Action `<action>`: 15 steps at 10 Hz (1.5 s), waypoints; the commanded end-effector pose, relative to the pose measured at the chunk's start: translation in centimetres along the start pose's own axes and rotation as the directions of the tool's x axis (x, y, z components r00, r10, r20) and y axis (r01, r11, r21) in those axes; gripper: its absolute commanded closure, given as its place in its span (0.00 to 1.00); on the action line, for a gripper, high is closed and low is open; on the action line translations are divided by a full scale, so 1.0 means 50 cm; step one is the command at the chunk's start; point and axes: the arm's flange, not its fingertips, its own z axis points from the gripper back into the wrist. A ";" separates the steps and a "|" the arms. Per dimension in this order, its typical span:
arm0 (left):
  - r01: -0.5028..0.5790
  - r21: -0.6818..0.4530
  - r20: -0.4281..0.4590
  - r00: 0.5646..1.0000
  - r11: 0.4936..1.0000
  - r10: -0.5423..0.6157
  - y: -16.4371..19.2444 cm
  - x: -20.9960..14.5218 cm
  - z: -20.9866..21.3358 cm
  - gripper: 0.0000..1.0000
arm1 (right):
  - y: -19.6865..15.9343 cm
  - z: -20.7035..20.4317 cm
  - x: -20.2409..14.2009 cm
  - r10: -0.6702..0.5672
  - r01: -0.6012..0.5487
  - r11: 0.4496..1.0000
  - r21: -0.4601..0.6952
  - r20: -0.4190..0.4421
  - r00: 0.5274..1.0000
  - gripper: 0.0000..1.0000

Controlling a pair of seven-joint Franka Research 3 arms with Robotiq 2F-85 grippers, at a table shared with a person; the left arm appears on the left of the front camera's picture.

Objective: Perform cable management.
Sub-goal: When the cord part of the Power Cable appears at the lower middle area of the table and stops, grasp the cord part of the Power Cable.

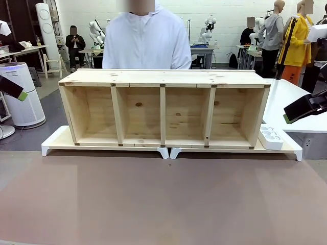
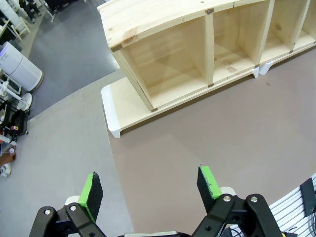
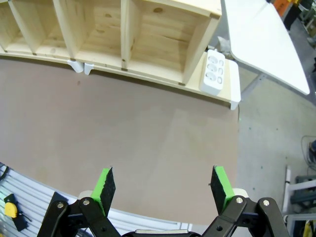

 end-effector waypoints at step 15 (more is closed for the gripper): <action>0.002 0.005 0.005 1.000 1.000 -0.002 -0.001 0.004 -0.003 0.00 | 0.001 -0.007 0.007 0.005 -0.005 1.000 0.001 0.005 1.000 0.00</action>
